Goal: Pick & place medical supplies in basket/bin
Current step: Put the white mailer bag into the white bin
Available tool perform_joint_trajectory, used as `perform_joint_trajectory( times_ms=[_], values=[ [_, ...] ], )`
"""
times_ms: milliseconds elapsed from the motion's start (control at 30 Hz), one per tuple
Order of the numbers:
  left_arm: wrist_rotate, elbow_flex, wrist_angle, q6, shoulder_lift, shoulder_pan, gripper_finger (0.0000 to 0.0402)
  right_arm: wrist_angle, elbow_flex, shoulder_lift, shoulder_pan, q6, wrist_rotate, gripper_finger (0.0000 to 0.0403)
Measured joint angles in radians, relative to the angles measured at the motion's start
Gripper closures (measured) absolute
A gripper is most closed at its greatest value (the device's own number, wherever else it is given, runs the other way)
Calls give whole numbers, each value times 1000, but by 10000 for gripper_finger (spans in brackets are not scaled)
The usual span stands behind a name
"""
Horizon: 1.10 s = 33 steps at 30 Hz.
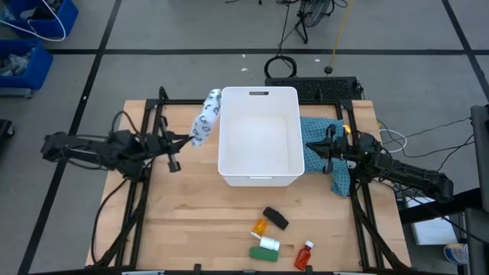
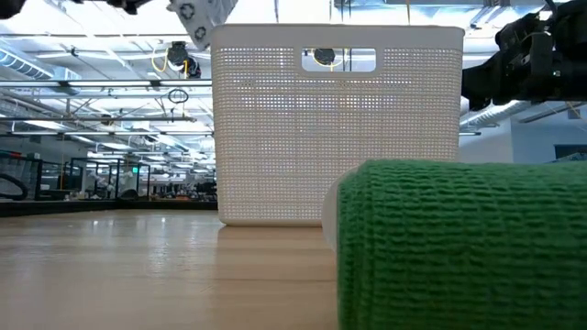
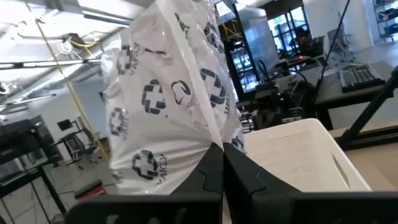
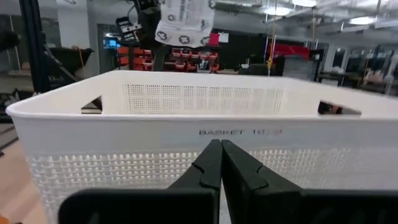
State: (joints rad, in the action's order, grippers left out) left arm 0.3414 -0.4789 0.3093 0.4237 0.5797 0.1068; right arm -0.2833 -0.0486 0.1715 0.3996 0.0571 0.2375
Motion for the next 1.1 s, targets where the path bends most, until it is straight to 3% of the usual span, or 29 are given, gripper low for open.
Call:
perform_joint_trajectory(
  times_ms=[200, 600, 867, 1100],
  values=[
    [-157, -198, -30, -4, 198, -106, 401, -12, 0, 0, 0, 73, 0, 403],
    [-526, -729, -375, -94, 744, -348, 401, -43, 0, 0, 0, 122, 0, 403],
    [-575, -1026, -612, -30, 1049, -346, 401, -41, 0, 0, 0, 140, 0, 403],
    [-571, -1070, -689, -13, 1136, -358, 401, -30, 0, 0, 0, 136, 0, 403]
  ],
)
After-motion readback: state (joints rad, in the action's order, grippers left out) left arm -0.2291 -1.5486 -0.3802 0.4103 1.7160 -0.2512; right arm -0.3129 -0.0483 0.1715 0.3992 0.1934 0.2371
